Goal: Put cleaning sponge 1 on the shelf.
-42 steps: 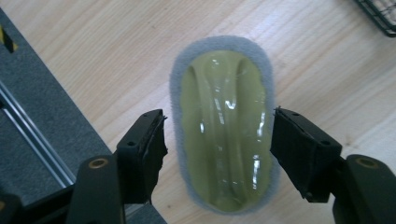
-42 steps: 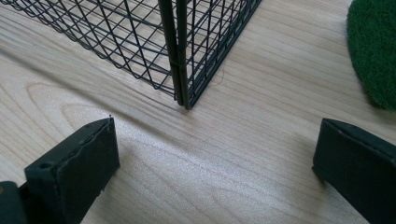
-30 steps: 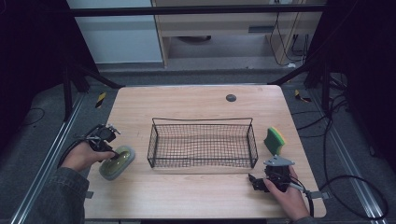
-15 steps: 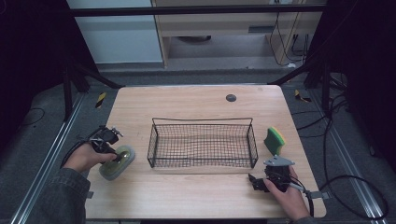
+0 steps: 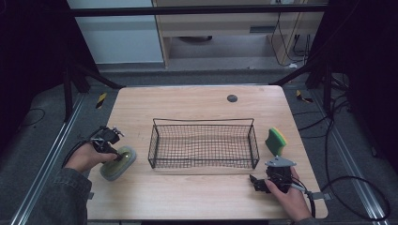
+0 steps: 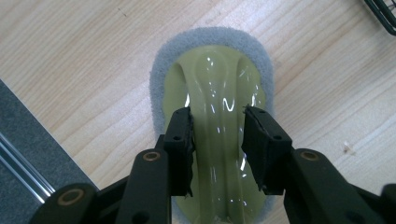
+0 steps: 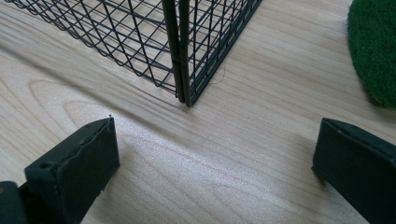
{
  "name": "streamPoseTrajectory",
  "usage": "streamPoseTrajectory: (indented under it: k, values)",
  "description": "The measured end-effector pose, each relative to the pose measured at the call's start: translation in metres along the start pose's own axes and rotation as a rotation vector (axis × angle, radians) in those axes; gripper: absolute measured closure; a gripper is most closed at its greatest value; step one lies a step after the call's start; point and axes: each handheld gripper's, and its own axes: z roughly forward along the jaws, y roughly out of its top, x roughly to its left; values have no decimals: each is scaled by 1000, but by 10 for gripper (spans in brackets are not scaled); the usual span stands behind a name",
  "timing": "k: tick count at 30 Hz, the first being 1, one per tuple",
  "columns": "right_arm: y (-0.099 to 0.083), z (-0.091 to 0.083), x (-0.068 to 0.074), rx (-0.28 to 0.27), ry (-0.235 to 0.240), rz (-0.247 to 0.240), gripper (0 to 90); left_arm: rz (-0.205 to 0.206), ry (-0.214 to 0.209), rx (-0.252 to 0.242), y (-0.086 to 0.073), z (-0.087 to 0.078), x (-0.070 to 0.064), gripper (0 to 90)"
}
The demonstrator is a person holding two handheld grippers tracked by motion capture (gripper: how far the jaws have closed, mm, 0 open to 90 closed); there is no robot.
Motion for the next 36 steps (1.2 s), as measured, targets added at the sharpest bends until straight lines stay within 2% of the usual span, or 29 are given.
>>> streamPoseTrajectory:
  k: [8, 16, 23, 31, 36]
  values:
    - [0, 0, 0, 0, 1, 0, 6, 10, 0, 3, 3, 3, 0, 611]
    - [0, 0, 0, 1, 1, -3, 6, -2, -4, 4, 3, 5, 3, 685]
    - [0, 0, 0, 0, 3, -2, 6, 17, 4, 0, 2, 3, 1, 697]
    - [0, 0, 0, 0, 5, -2, 6, 36, 24, -72, -4, -16, -3, 698]
    - [0, 0, 0, -1, 7, -6, 6, 67, 47, -135, -8, -31, -9, 698]
